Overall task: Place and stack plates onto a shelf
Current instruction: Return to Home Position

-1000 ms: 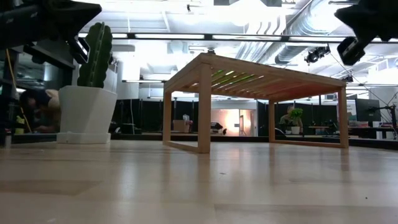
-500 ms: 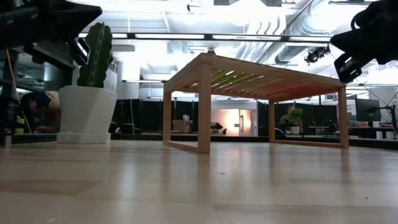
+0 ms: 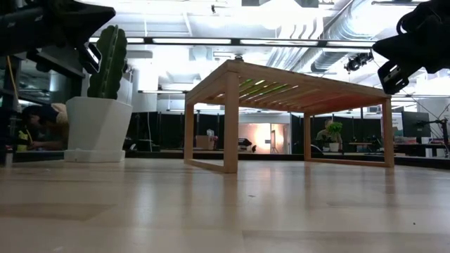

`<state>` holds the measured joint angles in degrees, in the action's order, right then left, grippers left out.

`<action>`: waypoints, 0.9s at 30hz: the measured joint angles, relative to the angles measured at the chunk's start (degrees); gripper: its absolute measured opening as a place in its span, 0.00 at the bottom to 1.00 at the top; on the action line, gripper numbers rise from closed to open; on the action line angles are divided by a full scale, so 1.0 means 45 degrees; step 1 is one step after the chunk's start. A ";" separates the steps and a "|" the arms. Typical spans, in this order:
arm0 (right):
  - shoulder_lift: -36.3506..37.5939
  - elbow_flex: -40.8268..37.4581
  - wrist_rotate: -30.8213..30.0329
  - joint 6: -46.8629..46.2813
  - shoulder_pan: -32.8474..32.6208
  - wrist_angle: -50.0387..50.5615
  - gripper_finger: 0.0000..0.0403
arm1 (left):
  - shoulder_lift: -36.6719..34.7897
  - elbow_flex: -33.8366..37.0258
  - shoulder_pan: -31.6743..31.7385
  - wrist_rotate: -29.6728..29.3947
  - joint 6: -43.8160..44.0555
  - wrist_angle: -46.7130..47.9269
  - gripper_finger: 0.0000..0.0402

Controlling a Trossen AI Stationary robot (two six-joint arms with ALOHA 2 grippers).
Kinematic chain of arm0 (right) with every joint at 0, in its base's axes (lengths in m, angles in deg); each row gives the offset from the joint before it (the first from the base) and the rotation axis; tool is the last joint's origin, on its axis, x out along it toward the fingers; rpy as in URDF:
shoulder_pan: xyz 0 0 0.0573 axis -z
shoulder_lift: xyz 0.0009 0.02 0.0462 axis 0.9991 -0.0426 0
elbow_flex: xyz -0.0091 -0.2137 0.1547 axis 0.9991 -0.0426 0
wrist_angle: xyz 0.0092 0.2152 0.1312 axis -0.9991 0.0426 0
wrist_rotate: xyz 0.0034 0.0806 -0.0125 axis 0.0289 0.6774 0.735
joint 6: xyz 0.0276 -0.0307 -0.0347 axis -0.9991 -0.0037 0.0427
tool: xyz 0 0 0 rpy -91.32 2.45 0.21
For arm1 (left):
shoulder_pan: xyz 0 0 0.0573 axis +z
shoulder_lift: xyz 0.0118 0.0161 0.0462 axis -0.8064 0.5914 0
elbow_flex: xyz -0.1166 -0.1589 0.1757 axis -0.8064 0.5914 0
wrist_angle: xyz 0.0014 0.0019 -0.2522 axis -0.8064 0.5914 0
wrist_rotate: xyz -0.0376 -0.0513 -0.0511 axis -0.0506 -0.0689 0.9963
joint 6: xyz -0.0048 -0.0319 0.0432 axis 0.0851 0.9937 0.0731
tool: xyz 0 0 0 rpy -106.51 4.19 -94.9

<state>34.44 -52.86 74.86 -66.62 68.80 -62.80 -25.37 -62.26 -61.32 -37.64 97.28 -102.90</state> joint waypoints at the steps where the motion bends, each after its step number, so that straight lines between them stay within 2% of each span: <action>1: -0.0001 0.0002 -0.0001 0.0002 0.0000 0.0000 0.00 | 0.0000 0.0000 0.0000 0.0000 0.0001 0.0000 0.01; 27: 0.0002 0.0005 -0.0005 -0.0001 0.0000 0.0019 0.00 | 0.0000 0.0000 0.0000 0.0000 0.0005 0.0000 0.01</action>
<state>34.44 -52.84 74.84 -66.62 68.80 -62.72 -25.37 -62.26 -61.32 -37.64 97.31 -102.90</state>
